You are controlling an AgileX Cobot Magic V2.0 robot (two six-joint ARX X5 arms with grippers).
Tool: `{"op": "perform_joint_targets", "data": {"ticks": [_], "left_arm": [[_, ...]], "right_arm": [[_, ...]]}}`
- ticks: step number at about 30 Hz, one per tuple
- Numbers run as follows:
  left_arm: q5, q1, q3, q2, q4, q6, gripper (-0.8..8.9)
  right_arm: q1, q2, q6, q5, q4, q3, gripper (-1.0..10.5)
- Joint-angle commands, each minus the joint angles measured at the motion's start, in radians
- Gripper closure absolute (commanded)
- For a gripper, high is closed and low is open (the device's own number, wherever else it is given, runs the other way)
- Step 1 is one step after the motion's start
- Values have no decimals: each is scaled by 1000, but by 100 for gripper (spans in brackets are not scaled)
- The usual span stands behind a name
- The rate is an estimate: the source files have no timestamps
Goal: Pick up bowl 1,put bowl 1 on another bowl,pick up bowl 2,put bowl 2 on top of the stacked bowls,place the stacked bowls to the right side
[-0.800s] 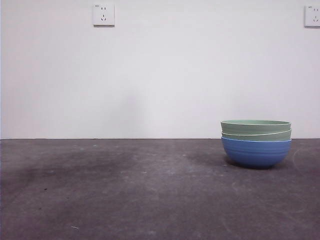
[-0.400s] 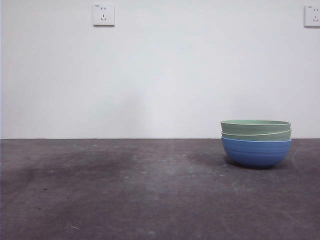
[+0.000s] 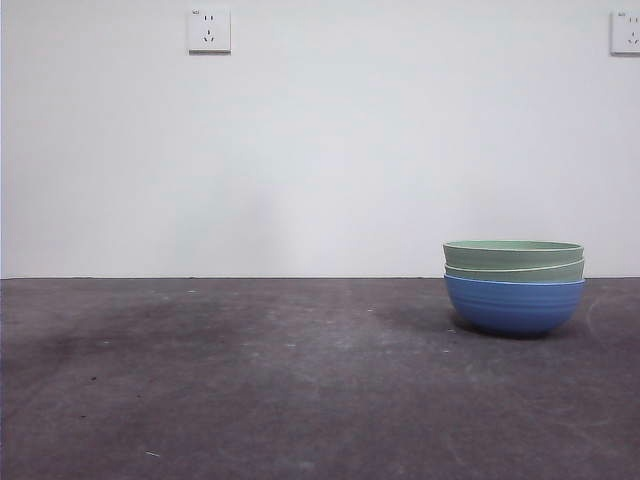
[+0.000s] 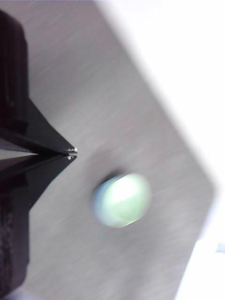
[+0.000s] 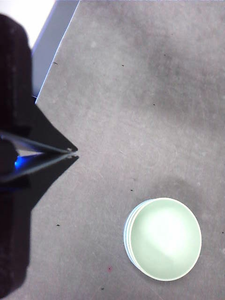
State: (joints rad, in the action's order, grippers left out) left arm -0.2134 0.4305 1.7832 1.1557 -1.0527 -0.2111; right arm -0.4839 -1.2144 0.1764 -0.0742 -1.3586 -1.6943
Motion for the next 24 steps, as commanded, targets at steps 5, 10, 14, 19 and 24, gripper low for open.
{"op": "perform_joint_targets", "data": {"ticks": [5,10,14,19,24], "left_arm": [[-75,-209,-299,-237,412,-50,817],[-2,-319,-613,-431,620,-56,817],[84,-362,-858,-581,727,-54,817],[83,-396,-1141,-753,838,-42,817],[84,-418,-1376,-893,919,9,817]], "right_arm": [[0,-1,9,3,-18,3,943],[0,-1,9,3,-18,3,943],[0,-1,9,3,-18,3,943],[0,-1,9,3,-18,3,943],[0,-1,10,3,-18,3,943]]}}
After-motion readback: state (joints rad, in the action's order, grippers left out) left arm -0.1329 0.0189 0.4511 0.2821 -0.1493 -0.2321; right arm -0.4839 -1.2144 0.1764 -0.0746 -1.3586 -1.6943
